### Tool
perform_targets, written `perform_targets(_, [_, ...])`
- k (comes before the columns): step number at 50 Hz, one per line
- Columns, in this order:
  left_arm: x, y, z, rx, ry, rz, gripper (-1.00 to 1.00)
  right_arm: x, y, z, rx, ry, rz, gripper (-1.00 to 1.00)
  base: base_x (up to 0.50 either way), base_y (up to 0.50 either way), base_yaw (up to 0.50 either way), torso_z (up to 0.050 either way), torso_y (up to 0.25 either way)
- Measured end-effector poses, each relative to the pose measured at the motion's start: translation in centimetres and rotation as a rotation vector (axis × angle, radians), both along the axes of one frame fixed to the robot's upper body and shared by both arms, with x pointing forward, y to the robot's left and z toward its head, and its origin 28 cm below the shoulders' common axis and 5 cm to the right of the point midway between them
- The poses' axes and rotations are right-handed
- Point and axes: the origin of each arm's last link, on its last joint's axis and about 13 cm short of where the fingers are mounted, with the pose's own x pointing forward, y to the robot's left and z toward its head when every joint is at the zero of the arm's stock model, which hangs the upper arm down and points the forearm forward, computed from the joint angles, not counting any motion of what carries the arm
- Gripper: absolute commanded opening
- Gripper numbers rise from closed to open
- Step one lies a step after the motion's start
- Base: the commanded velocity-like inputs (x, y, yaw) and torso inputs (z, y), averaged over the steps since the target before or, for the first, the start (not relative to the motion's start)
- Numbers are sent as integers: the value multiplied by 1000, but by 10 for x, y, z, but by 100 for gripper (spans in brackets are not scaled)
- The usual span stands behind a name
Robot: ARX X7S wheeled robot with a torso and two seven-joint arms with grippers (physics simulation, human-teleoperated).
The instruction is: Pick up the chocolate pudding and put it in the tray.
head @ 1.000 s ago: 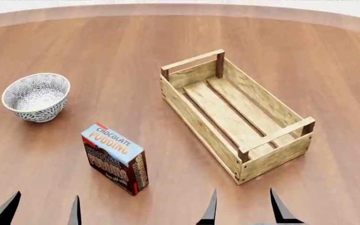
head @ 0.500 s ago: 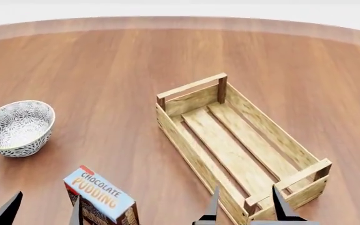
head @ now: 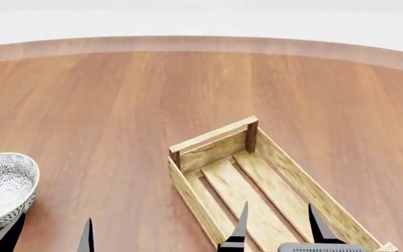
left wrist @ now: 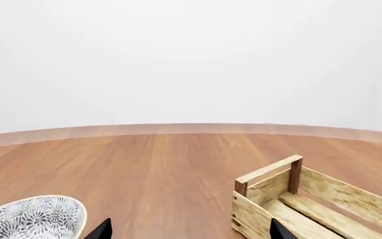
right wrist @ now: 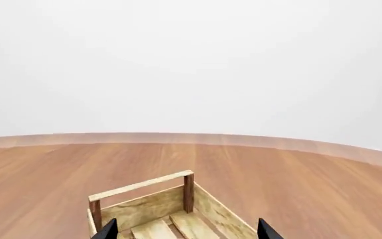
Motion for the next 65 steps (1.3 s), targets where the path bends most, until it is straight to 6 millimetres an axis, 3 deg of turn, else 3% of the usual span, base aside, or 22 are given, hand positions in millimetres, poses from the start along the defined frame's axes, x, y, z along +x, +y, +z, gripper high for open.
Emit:
perform_targets(14, [-1,0,4,6,-9,-6,100,-8,1,10,14,17,67,100,0,0,0,0,0])
perform_targets(45, [-2,0,1,3,-4,-10,100,-66,-2,-2,13,93,308,100,0,0,0,0,0])
perform_targets(65, [-2,0,3,4,-6,-9,100,-94,0,-7,-16,141,416,100,0,0,0,0,0])
